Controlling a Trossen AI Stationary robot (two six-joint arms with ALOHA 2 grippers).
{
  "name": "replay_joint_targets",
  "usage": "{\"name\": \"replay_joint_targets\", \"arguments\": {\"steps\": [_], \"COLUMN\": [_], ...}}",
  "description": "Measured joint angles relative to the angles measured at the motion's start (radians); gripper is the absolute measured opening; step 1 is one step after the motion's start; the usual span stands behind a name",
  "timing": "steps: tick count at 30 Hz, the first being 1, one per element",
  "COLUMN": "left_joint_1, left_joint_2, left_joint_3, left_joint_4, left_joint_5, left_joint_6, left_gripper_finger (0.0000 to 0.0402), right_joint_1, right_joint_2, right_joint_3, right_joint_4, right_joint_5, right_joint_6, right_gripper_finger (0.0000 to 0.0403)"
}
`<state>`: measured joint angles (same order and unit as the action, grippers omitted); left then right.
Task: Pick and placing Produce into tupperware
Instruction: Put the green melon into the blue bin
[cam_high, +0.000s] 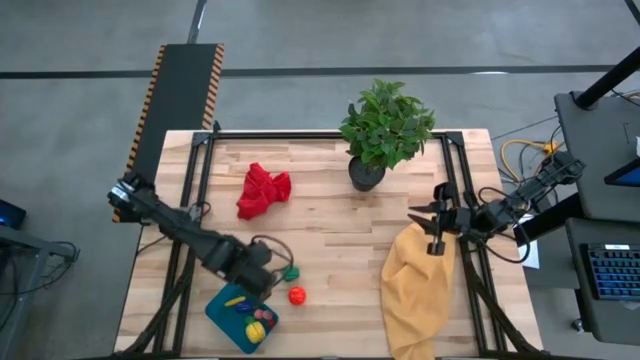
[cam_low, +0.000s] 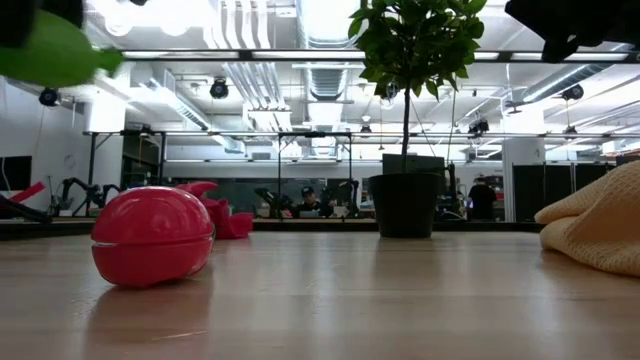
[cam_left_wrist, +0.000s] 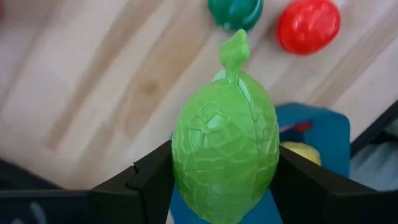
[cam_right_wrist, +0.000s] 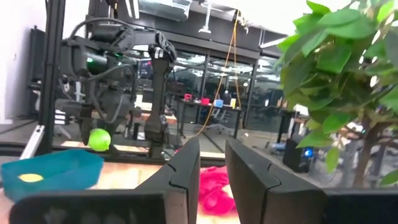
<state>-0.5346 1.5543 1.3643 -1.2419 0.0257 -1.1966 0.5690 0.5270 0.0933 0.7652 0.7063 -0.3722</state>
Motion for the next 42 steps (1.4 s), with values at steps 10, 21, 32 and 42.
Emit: {"name": "replay_joint_targets", "arguments": {"steps": [10,21,32,42], "left_joint_1": [-0.159,-0.232,-0.235,-0.236], "left_joint_2": [0.019,0.114,0.174,0.175], "left_joint_3": [-0.001,-0.003,-0.034,-0.063], "left_joint_4": [0.003,0.014,0.014,0.034], "left_joint_5": [0.006,0.072,0.137,0.145], "left_joint_6": [-0.378,-0.500,-0.498,-0.499], "left_gripper_finger": [0.0205,0.0205,0.0205,0.0206], "right_joint_1": [0.000,0.000,0.000,0.000], "right_joint_2": [0.006,0.006,0.006,0.006], "right_joint_3": [0.000,0.000,0.000,0.000], "right_joint_4": [-0.013,-0.003,-0.003,-0.004], "right_joint_5": [-0.007,-0.008,-0.008,-0.008], "right_joint_6": [0.058,0.057,0.058,0.057], "right_gripper_finger": [0.0068,0.0068,0.0068,0.0068]}}
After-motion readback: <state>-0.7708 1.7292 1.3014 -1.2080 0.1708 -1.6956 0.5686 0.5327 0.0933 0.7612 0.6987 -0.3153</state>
